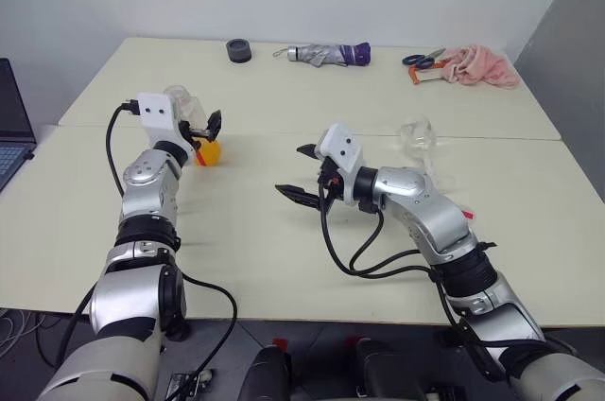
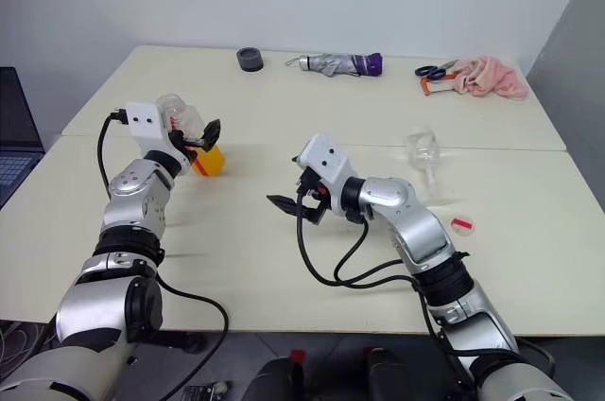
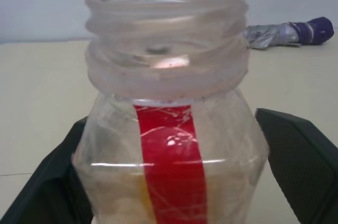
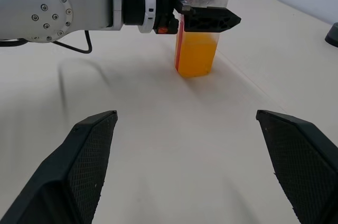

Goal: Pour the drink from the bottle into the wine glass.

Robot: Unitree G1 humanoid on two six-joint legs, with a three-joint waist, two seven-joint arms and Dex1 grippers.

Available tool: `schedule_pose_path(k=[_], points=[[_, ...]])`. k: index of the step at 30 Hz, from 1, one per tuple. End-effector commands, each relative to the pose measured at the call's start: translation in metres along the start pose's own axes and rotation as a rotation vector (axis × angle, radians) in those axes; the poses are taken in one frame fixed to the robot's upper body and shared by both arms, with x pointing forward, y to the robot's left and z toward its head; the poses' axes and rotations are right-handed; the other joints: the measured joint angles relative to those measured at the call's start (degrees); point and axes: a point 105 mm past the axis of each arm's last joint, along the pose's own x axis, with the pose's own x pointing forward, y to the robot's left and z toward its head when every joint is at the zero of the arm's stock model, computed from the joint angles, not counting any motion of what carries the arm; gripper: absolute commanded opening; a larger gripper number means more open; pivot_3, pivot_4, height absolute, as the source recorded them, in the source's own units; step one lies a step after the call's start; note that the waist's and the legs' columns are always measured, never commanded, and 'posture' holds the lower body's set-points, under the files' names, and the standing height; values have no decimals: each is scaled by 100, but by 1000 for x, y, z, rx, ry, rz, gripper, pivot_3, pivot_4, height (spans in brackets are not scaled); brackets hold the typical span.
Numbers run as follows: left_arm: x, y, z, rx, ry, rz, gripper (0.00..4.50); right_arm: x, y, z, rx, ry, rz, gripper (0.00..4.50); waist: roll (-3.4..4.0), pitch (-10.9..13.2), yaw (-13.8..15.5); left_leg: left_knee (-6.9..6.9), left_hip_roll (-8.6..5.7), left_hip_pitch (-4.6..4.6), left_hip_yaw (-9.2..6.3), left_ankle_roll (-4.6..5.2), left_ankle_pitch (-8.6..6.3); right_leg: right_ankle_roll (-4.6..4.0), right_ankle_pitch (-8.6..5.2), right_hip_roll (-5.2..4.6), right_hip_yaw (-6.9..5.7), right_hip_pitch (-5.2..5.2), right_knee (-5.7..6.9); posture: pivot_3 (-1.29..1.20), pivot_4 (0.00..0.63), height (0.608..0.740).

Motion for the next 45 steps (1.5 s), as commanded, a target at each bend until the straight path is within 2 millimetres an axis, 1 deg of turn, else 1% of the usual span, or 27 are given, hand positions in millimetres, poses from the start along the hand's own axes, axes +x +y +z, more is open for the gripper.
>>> schedule_pose_path(k=[1, 10, 14, 20, 23, 26, 28, 30, 31, 33, 35, 36, 37, 38, 39, 40, 41, 44, 45], points=[[-2, 4, 12, 18, -54, 10, 4474, -3, 6, 14, -34, -49, 25, 4500, 0, 0, 0, 0, 0, 0, 0, 0, 0, 0, 0, 0, 0, 0, 0, 0, 150, 740], [-14, 9, -3, 48, -26, 33, 4474, -12, 8, 6, -15, -29, 27, 4500, 0, 0, 2, 0, 3, 0, -5, 0, 0, 0, 0, -2, -1, 0, 1, 0, 150, 740], [-22, 11, -7, 85, -24, 41, 4474, -21, 9, -1, -11, -8, 27, 4500, 0, 0, 2, 0, 3, 0, -3, 0, 0, 0, 0, -3, 1, 0, 1, 0, 150, 740], [-41, 13, -12, 111, -25, 59, 4474, -37, 8, -13, 3, 36, 13, 4500, 0, 0, 2, -1, 10, 1, -5, 0, 0, 0, 0, -9, 2, 1, 1, 0, 150, 740], [-54, 14, -18, 133, -2, 66, 4474, -45, 10, -19, 13, 59, 10, 4500, -1, -1, 2, -1, 11, 3, -5, 0, 0, 0, 0, -9, 4, 1, 1, 0, 150, 740], [-68, 7, -18, 138, -5, 29, 4474, -53, 13, -22, 17, 73, 8, 4500, -1, -1, 1, -2, 13, 4, -5, 1, 0, 0, 0, -9, 7, 3, 1, 0, 150, 740], [-86, -2, -24, 129, 20, -44, 4474, -63, 11, -22, 25, 78, -15, 4500, -1, -1, 0, -2, 13, 4, -5, 0, 0, 0, 0, -9, 7, 4, 1, 0, 150, 740], [-107, -18, -28, 116, 50, -154, 4474, -76, 7, -18, 48, 67, -51, 4500, -1, -1, -10, -4, 17, 6, -16, 0, 0, 0, 0, -11, 14, 4, -1, 0, 150, 740], [-117, -33, -27, 116, 67, -251, 4474, -83, 2, -12, 67, 49, -78, 4500, -1, -1, -9, -6, 18, 6, -18, 0, -1, 0, 0, -13, 17, 4, -4, 0, 150, 740], [-128, -51, -26, 123, 88, -365, 4474, -93, -4, -4, 95, 24, -115, 4500, -1, 0, 1, -8, 15, 7, -23, 0, -1, 0, -1, -18, 17, 5, -5, 0, 150, 740], [-133, -72, -22, 126, 104, -485, 4474, -102, -16, 2, 122, 10, -170, 4500, -2, 1, 36, -7, 13, 10, -25, 0, 0, 1, -1, -15, 12, 13, -4, 0, 150, 740], [-135, -86, -20, 132, 111, -574, 4474, -109, -26, 6, 137, 1, -213, 4500, -4, 2, 41, -4, 10, 10, -30, -5, 3, 1, -1, -7, 5, 21, -5, 0, 150, 740], [-137, -96, -18, 135, 117, -634, 4474, -113, -33, 8, 147, -4, -242, 4500, -2, 2, 41, -4, 8, 10, -31, -6, 5, 2, -1, 7, 3, 25, -5, 0, 150, 740], [-141, -109, -17, 146, 131, -726, 4474, -119, -44, 9, 154, 1, -291, 4500, 0, 3, 39, -4, 6, 14, -28, -3, 9, 3, -1, 9, 2, 26, -4, 0, 150, 740], [-144, -120, -16, 152, 140, -801, 4474, -124, -54, 8, 161, 18, -338, 4500, 0, 3, 31, -5, 3, 18, -18, -1, 11, 3, 0, 12, -1, 27, -2, 0, 150, 740], [-148, -131, -13, 161, 147, -894, 4474, -131, -70, 3, 174, 64, -410, 4500, 1, 4, 16, -5, 1, 21, -10, 0, 12, 6, 1, 17, 3, 26, -4, 0, 150, 740], [-150, -139, -11, 167, 153, -956, 4474, -136, -80, 0, 184, 98, -459, 4500, 2, 4, 4, -5, 0, 24, 0, 0, 12, 6, 2, 19, 8, 26, -3, 0, 150, 740], [-152, -149, -4, 203, 160, -1083, 4474, -144, -103, -10, 172, 271, -569, 4500, 4, 5, -14, -12, -2, 26, 14, 1, 12, 5, 2, 26, 19, 20, -5, 0, 150, 740], [-152, -152, -1, 234, 158, -1127, 4474, -147, -113, -15, 215, 335, -602, 4500, 6, 7, -35, -13, -1, 27, 17, 1, 12, 4, 2, 27, 22, 17, -3, 0, 150, 740]])
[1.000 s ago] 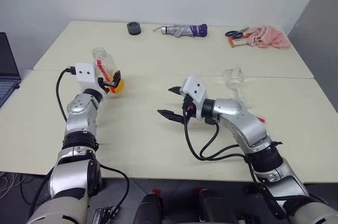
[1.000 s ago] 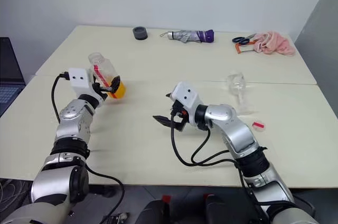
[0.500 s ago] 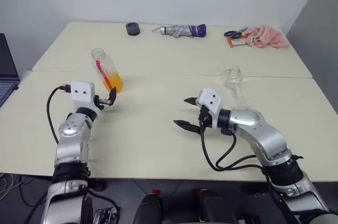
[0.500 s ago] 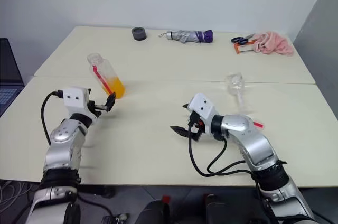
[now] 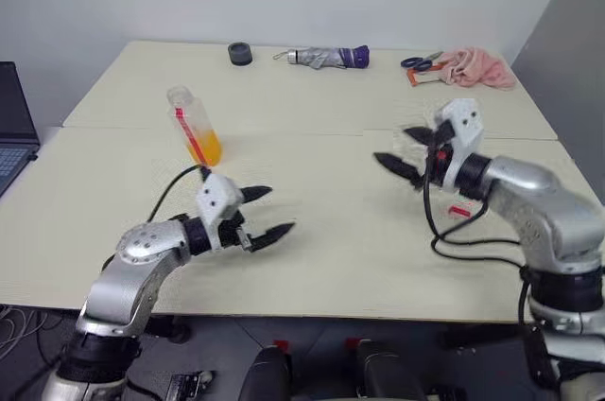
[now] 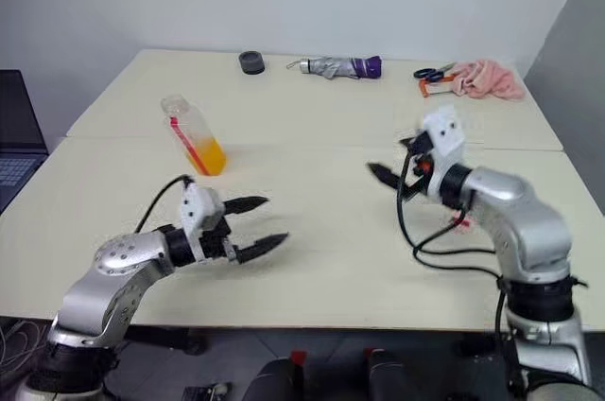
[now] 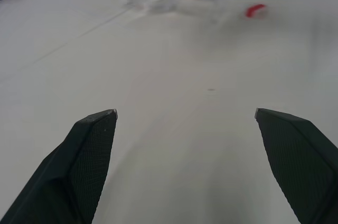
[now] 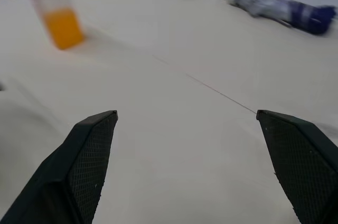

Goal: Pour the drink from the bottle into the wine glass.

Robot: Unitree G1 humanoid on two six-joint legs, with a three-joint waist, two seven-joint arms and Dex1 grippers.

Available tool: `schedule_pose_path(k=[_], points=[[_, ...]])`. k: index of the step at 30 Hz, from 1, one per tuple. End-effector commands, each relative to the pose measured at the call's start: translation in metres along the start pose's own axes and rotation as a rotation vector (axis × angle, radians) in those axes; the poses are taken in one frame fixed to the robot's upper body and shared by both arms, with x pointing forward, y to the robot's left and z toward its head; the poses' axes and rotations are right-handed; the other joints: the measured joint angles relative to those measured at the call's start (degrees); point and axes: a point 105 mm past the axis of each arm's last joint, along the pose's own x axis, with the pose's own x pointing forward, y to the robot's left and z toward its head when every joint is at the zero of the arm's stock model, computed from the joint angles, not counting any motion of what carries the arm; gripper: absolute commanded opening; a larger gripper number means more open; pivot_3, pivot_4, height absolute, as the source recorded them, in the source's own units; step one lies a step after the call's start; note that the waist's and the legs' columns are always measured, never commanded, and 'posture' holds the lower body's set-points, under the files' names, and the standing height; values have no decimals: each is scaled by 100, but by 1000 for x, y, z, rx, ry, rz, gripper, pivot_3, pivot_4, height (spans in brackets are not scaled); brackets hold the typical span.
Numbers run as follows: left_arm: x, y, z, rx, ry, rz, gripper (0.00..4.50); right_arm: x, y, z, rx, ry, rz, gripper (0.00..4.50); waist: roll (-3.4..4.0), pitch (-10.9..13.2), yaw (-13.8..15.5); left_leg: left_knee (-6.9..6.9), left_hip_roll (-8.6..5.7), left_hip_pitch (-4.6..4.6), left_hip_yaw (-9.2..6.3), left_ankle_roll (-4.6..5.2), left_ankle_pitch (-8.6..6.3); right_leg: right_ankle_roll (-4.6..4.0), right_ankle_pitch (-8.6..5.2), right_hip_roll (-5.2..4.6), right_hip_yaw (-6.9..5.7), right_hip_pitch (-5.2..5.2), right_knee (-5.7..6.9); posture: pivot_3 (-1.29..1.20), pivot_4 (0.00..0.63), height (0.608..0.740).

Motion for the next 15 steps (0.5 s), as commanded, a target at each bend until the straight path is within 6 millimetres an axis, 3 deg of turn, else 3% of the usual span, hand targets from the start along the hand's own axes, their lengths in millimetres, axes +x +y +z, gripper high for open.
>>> schedule_pose_path(k=[1, 5, 15], points=[[4, -6, 16, 90, 3, -136, 4474, 5, -29, -3, 34, 162, -129, 4500, 3, 2, -41, -5, 1, 0, 6, 0, 0, -2, 1, 2, 7, -6, 0, 0, 150, 740], [12, -1, 24, 175, 22, -221, 4474, 17, -57, -10, 121, 296, -182, 4500, 4, 3, -87, -10, 6, -2, 9, 1, 0, -11, 6, 16, 9, -10, -3, 0, 150, 740], [22, 2, 33, 235, 6, -302, 4474, 35, -77, -31, 186, 500, -178, 4500, 7, 7, -111, -8, 3, -27, 23, 9, -5, -12, 5, -11, 18, -29, -11, 0, 150, 740]])
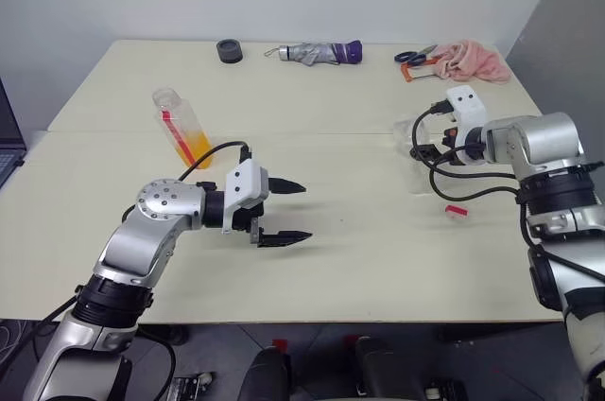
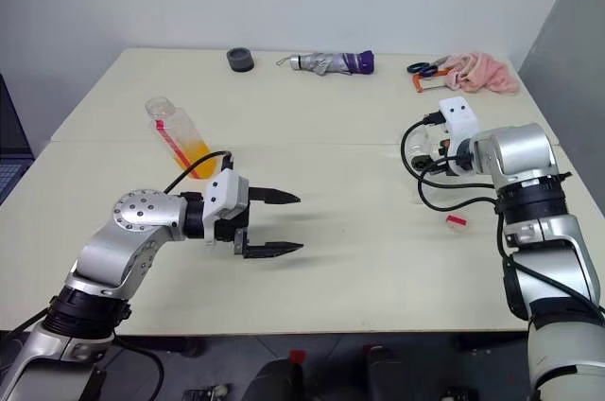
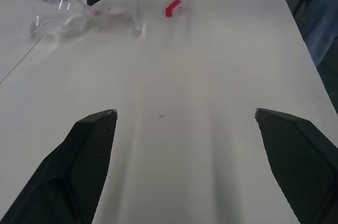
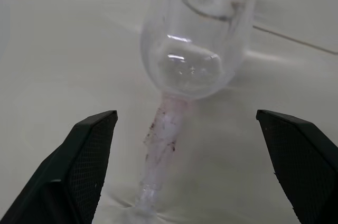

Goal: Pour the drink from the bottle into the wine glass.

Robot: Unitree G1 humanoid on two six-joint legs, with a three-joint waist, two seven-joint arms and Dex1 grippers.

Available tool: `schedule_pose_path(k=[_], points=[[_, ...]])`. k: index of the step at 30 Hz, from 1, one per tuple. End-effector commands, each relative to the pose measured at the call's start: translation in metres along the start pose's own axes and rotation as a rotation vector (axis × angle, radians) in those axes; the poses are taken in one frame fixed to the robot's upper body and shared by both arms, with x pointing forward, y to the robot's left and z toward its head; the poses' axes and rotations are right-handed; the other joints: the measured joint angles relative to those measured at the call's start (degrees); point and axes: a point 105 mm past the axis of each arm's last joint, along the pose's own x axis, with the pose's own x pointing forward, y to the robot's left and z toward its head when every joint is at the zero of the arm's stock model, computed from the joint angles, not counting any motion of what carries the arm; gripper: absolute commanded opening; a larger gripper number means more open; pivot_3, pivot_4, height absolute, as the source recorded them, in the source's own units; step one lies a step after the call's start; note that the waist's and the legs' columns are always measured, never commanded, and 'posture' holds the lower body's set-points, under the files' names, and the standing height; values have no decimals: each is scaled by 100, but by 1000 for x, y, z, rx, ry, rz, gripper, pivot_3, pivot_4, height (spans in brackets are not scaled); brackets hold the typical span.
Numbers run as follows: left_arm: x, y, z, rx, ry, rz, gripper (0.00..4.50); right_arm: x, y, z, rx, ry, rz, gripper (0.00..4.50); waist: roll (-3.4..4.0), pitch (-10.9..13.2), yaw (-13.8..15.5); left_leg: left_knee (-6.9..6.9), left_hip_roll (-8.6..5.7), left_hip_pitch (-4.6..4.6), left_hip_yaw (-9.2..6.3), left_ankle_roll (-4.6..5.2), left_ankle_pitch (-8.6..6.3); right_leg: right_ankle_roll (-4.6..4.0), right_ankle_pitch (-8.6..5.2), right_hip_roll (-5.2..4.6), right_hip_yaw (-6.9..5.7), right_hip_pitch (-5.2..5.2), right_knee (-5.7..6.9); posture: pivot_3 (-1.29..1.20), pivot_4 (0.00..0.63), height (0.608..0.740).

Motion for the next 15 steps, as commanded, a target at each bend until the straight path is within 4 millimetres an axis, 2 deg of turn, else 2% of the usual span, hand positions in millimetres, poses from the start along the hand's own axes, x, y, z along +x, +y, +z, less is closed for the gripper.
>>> schedule_pose_path(k=[1, 9, 12, 15], points=[[2, 3, 10, 57, -18, -15, 4474, -1, -1, 9, -12, 11, 23, 4500, 1, 0, -1, 1, 0, 0, 0, 0, 0, 0, 0, 0, 0, 0, 0, 0, 150, 740], [7, 6, 11, 82, -20, -33, 4474, 10, 3, -2, -2, 125, 87, 4500, 4, 2, -11, 1, -1, 2, -1, 0, 0, 0, 0, 2, -2, 0, 4, 0, 150, 740], [10, 7, 12, 97, -19, -38, 4500, 12, 8, 0, -36, 144, 115, 3894, 6, 3, -11, 1, -2, 3, -1, 0, 0, 0, 0, 2, -1, 0, 5, 0, 150, 740], [12, 9, 13, 104, -22, -39, 4500, 13, 10, 1, -57, 153, 133, 2849, 9, 5, -12, 1, -1, 3, -1, 0, 0, 0, 0, 3, -1, -1, 6, 0, 150, 740]])
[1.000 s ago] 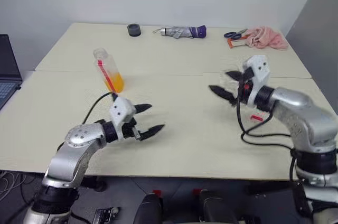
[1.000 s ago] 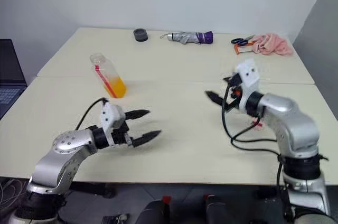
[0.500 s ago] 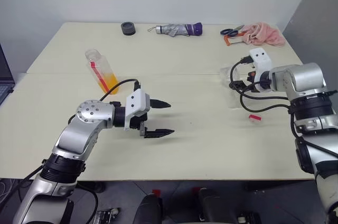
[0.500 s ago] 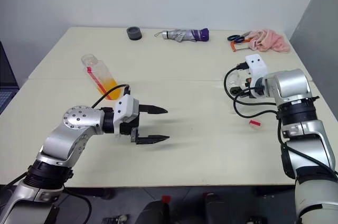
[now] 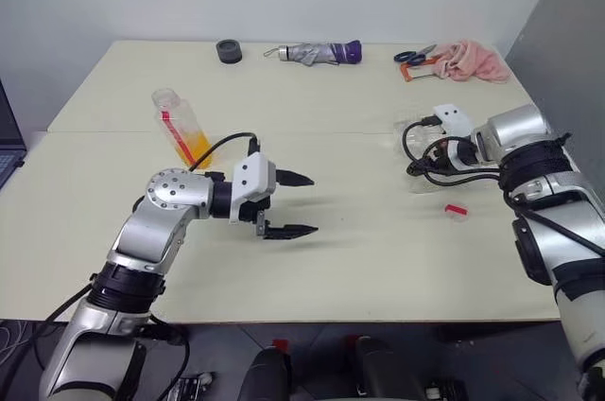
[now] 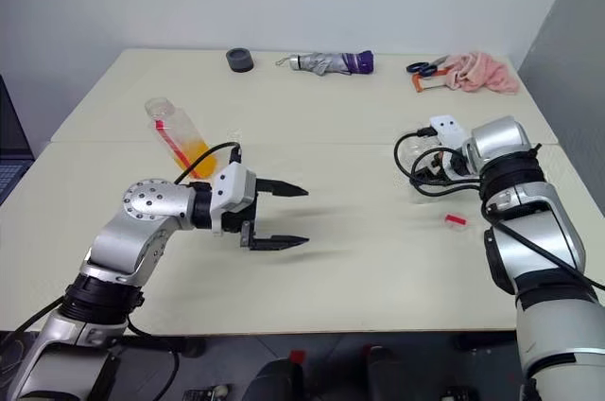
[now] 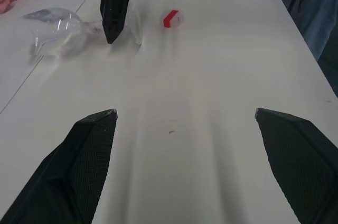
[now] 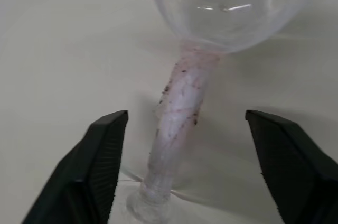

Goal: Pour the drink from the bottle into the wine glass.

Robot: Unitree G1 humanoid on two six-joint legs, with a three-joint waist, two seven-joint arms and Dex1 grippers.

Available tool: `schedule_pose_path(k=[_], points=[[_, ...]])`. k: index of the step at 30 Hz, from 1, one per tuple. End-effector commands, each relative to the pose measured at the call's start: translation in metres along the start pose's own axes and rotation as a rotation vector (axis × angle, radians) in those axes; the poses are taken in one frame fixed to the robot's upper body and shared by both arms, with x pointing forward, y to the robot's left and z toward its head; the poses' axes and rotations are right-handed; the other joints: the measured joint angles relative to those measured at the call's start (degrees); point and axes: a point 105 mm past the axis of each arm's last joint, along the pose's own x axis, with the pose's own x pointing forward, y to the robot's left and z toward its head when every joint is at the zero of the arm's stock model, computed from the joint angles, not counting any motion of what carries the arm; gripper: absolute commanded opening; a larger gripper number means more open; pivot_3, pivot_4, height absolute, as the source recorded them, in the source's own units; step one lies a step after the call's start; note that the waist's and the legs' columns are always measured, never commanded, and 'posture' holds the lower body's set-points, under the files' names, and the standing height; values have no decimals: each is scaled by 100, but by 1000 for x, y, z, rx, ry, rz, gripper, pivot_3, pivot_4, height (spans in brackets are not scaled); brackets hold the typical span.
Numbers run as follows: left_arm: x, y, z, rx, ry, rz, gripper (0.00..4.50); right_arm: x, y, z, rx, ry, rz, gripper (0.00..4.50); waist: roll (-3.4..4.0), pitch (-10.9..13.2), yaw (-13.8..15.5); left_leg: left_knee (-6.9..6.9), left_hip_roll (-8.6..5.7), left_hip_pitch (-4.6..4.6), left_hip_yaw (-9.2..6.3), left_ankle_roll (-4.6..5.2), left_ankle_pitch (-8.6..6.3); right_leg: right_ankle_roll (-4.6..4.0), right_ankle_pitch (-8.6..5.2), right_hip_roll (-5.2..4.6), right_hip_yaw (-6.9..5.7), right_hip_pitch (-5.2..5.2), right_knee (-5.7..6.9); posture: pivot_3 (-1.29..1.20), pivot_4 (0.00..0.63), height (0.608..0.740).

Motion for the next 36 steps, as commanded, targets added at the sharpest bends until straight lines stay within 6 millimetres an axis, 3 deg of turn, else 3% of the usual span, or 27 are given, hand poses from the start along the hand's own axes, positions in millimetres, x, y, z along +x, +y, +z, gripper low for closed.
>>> schedule_pose_path(k=[1, 8, 12, 18, 24, 31, 36], points=[[3, 2, 7, 41, -14, -10, 4500, -9, 1, 16, -57, -25, -2, 2491, 2, 1, 0, 0, 0, 0, 0, 0, 0, 0, 0, 0, 0, 0, 1, 0, 150, 740], [3, 2, 4, 34, -13, 7, 4500, -11, 3, 27, -49, -63, 1, 127, 2, 2, 0, 0, 2, 0, -1, 0, 0, 0, 0, -1, 0, 0, 2, 0, 150, 740], [-2, 4, 0, -3, -18, 60, 4500, -16, 5, 40, -19, -138, 7, 103, 4, 2, 0, 0, 3, 0, -1, 0, 0, 0, 0, -1, 1, 0, 3, 0, 150, 740], [-25, 17, -3, -130, -75, 269, 4500, -30, 34, 87, 31, -406, 112, 103, 13, 8, -28, -1, 9, -1, 1, 0, 0, -1, 0, -5, 5, -6, 6, 0, 150, 740], [-46, 32, -10, -232, -115, 464, 4500, -9, 75, 117, 76, -832, 138, 103, 12, 7, -44, 1, 16, -1, -8, 0, 0, -1, 1, -8, -1, -4, 12, 0, 150, 740], [-52, 31, -13, -253, -97, 472, 4500, 27, 101, 98, 82, -949, 63, 103, 14, 9, 9, 5, 3, -7, -5, -4, 2, 4, 3, -25, 0, -4, 11, 0, 150, 740], [-53, 25, -14, -270, -75, 421, 4500, 40, 106, 80, 32, -954, 25, 103, 14, 9, -9, 2, 11, -2, -5, -5, 3, 6, 4, -22, 0, -2, 9, 0, 150, 740]])
